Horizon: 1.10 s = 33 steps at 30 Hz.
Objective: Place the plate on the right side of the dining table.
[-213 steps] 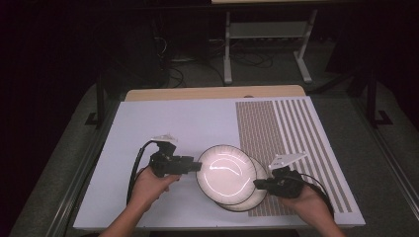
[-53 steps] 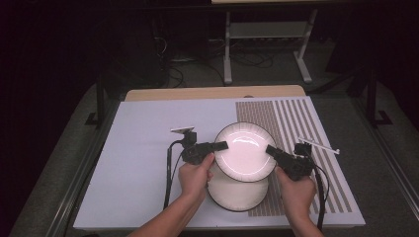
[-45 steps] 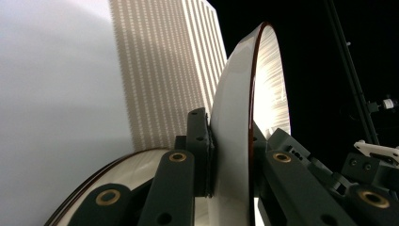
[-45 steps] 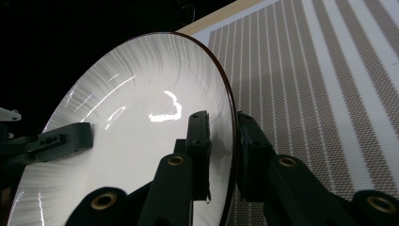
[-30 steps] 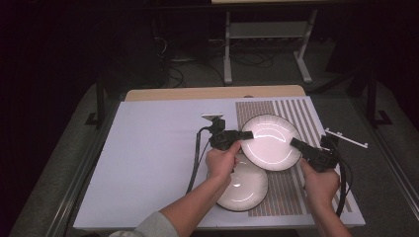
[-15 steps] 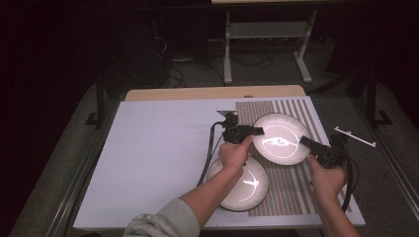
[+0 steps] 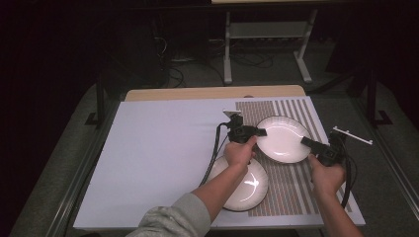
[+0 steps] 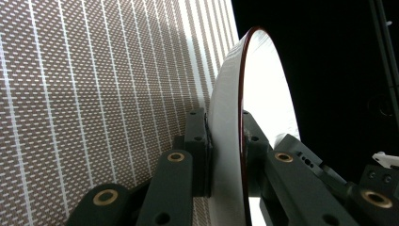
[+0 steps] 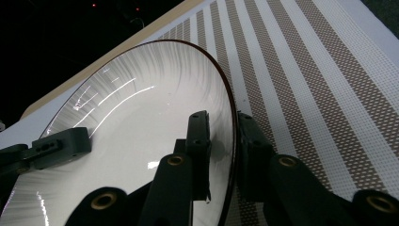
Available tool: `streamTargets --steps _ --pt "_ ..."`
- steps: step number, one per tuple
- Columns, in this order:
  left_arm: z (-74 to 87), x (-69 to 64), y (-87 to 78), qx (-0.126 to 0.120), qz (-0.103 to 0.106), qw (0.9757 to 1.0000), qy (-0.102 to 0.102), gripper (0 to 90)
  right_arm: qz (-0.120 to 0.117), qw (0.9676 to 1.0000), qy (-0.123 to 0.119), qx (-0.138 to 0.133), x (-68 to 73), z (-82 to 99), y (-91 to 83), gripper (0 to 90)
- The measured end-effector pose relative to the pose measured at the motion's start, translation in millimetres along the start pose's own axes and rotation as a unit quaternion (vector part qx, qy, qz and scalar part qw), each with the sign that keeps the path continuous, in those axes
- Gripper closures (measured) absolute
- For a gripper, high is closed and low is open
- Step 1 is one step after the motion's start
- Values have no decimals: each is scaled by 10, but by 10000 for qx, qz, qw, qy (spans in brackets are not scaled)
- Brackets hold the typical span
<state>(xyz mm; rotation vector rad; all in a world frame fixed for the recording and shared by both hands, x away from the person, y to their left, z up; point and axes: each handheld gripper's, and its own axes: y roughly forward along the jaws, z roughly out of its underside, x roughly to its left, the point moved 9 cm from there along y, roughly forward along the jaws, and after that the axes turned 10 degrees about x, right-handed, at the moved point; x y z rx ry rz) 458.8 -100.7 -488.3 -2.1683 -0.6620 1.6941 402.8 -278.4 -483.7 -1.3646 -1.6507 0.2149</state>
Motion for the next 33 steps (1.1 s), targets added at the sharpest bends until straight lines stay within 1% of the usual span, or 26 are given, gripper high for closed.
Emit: streamTargets --steps 9,11,17,18,24,29,33 --pt "16 62 81 50 -96 9999 -104 773 32 9999 18 93 -81 20 65 774" --pt "21 72 91 84 -155 9998 -54 770 22 9999 10 124 -93 24 74 774" --pt "25 101 139 102 -254 9996 -85 760 41 9999 -1 168 -133 36 111 774" --pt "30 102 143 122 -270 9995 -49 759 50 9998 -6 178 -141 37 114 774" --pt "52 111 190 227 -445 9988 -9 747 48 9998 12 217 -192 50 128 774" --pt "54 117 212 251 -536 9982 -41 738 52 9996 4 263 -217 61 145 774" --pt "59 128 232 337 -592 9977 -56 738 29 9995 38 315 -244 72 162 773"
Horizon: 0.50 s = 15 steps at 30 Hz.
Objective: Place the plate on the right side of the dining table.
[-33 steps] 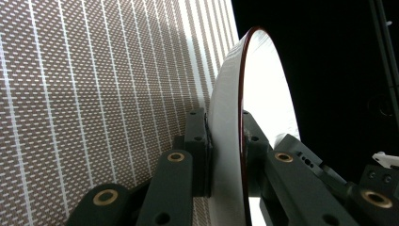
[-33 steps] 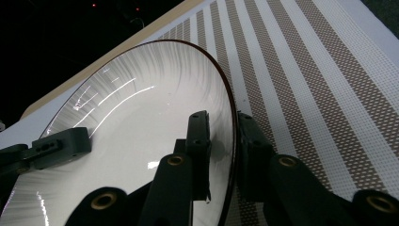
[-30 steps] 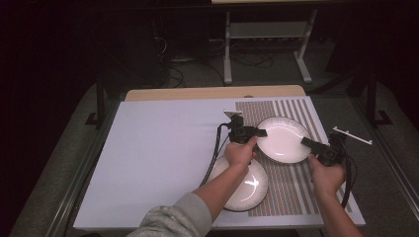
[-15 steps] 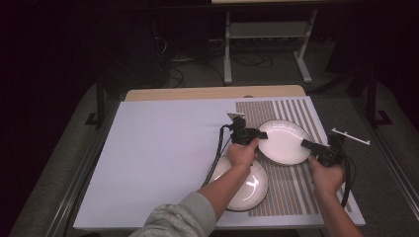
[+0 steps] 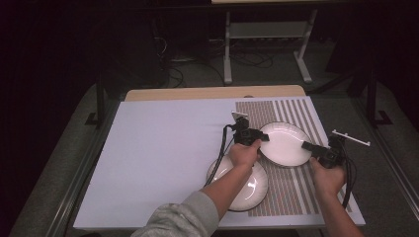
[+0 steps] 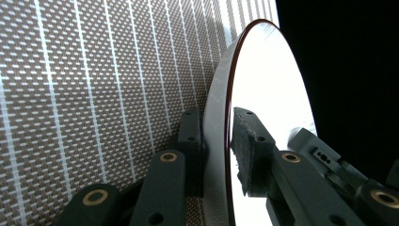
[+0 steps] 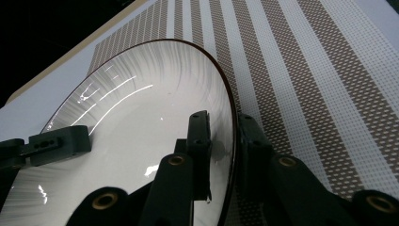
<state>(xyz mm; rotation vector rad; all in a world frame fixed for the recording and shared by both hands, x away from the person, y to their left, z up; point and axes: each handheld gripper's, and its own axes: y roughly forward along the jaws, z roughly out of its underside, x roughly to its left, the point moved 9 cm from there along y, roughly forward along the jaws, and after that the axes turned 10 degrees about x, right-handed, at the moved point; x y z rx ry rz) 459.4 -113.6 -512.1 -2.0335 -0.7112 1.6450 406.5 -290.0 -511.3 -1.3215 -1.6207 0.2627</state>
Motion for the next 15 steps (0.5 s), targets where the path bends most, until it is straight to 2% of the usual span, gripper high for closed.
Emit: streamTargets --steps 10,15 --pt "18 7 40 206 -64 9998 5 721 11 10000 -38 36 -40 0 16 776" --pt "14 14 42 209 -82 9997 -33 719 -25 10000 -40 47 -52 3 35 778"
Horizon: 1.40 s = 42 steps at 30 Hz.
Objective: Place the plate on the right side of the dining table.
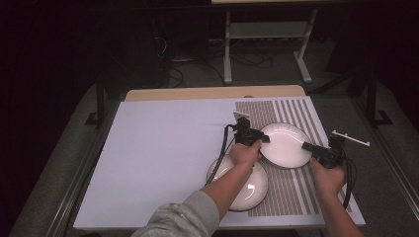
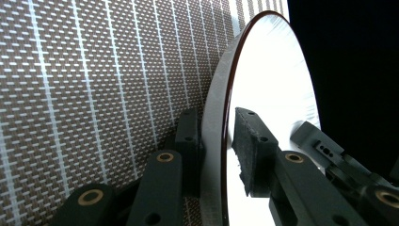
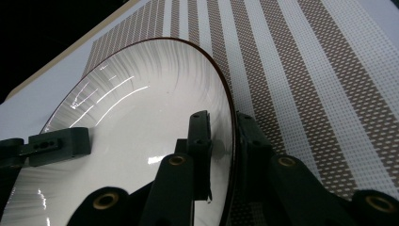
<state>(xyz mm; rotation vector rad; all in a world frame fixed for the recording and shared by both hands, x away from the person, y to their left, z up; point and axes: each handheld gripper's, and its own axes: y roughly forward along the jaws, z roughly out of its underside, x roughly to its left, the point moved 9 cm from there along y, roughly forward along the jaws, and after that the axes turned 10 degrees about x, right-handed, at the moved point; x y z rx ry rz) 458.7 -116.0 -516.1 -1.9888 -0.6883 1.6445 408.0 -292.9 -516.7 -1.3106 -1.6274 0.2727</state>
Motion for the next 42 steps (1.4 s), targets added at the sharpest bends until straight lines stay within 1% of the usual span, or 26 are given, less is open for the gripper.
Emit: streamTargets --steps 3,9,11,14,15,16,18,20,21,23,24,26,27,29,30,31,33,35,36,38,40,42 --pt "1 5 2 19 -21 10000 -4 718 -64 10000 60 33 -14 7 6 782" --pt "-7 13 -1 2 -27 10000 -47 701 -50 10000 -48 4 1 6 4 784" --pt "-5 10 -2 6 -8 10000 -10 685 -33 10000 -19 17 -4 13 10 783" --pt "-6 -8 -4 10 77 10000 -6 626 4 10000 -6 65 -12 23 16 779" --pt "-8 -16 -4 -19 71 10000 9 612 50 10000 -52 62 -13 24 19 776" --pt "-9 -22 -6 -40 56 10000 33 600 100 9999 -100 50 -11 24 21 771" --pt "-5 -35 -9 -74 15 9998 179 559 203 9996 -186 18 -5 24 20 762" --pt "0 -55 -8 -101 10 9996 267 520 188 9996 -225 -17 6 18 15 728" --pt "0 -62 -8 -112 28 9996 276 498 162 9995 -247 -100 13 4 1 710" --pt "0 -74 -11 -141 41 9995 290 459 160 9990 -342 -237 24 -24 -24 644" --pt "3 -75 -14 -151 -14 9992 370 443 165 9987 -376 -287 27 -33 -35 612" --pt "9 -85 -17 -174 -75 9987 466 412 200 9985 -419 -285 29 -30 -36 600" --pt "12 -84 -21 -180 -127 9985 505 407 219 9985 -428 -273 32 -26 -33 586" --pt "11 -79 -33 -190 -170 9983 530 401 233 9981 -473 -306 39 -31 -33 568" --pt "4 -77 -48 -238 -219 9978 581 393 263 9978 -497 -343 40 -37 -40 556" --pt "-23 -84 -92 -373 -326 9962 717 385 261 9976 -523 -370 47 -43 -49 546" --pt "-65 -113 -169 -566 -386 9941 846 391 282 9970 -588 -412 58 -51 -60 532" --pt "-86 -107 -193 -523 -217 9959 707 380 262 9968 -629 -417 73 -52 -58 532" --pt "-89 -98 -205 -509 -211 9960 705 381 258 9967 -639 -419 80 -51 -56 532" --pt "-89 -91 -226 -480 -270 9952 804 382 238 9966 -664 -414 102 -50 -58 530" --pt "-89 -100 -264 -449 -202 9954 822 382 215 9960 -745 -449 128 -59 -74 522" --pt "-103 -118 -327 -494 -172 9948 878 382 270 9950 -832 -473 142 -66 -94 509"
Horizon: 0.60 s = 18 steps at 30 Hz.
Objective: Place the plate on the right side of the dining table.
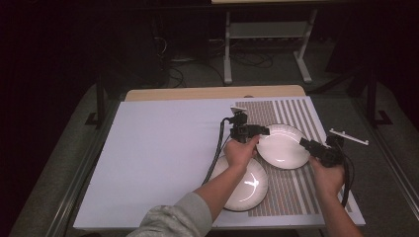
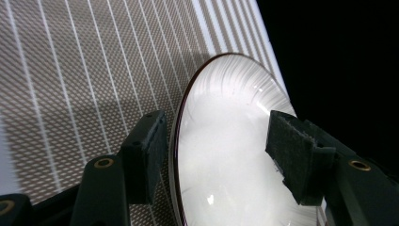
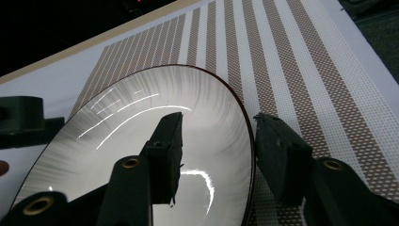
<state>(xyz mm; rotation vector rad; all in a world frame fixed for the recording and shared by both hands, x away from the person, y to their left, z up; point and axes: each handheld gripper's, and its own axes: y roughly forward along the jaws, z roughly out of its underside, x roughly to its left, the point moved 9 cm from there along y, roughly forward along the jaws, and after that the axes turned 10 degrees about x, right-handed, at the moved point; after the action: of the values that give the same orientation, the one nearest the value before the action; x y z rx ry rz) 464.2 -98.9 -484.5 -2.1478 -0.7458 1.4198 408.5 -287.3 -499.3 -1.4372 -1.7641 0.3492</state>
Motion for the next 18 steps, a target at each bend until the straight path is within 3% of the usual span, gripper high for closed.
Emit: streamTargets --steps 4,8,11,18 --pt "-21 -2 -118 11 68 10000 67 383 -16 10000 -43 -8 18 -18 -50 497" --pt "-1 -28 -212 82 47 9995 302 384 -32 9998 -202 -85 44 -38 -103 481" --pt "18 -49 -292 129 179 9990 381 383 -17 9992 -389 -118 80 -46 -140 471" --pt "75 -74 -483 164 279 9961 820 384 -290 9969 -718 -116 216 -28 -193 414"
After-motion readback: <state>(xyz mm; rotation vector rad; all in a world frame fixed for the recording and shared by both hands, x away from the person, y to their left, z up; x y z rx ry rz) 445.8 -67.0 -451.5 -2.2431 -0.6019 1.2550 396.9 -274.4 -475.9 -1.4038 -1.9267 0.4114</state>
